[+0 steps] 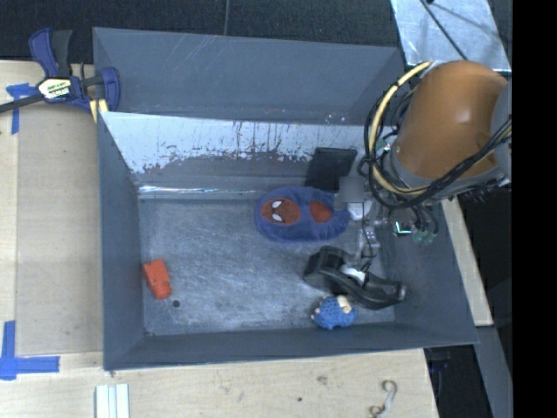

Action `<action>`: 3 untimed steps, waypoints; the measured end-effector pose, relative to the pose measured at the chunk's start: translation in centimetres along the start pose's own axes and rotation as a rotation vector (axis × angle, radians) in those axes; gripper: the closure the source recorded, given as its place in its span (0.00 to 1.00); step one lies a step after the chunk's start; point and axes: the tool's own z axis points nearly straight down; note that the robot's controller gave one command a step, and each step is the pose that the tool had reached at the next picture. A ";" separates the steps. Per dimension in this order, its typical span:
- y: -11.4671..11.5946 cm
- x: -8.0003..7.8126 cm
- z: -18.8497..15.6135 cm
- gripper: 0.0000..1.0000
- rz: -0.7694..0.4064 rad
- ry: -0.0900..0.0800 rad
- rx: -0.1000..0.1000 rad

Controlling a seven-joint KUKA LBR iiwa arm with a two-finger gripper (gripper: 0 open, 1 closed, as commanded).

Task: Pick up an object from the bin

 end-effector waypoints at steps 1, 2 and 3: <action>3.1 -8.9 10.5 0.00 -0.120 -0.008 0.000; 3.0 -8.9 10.0 1.00 -0.118 -0.011 0.000; 3.0 -8.9 10.0 0.00 -0.119 -0.009 0.000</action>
Offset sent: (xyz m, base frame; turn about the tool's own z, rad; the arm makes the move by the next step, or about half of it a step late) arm 0.0871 0.0302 -0.1015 -0.1191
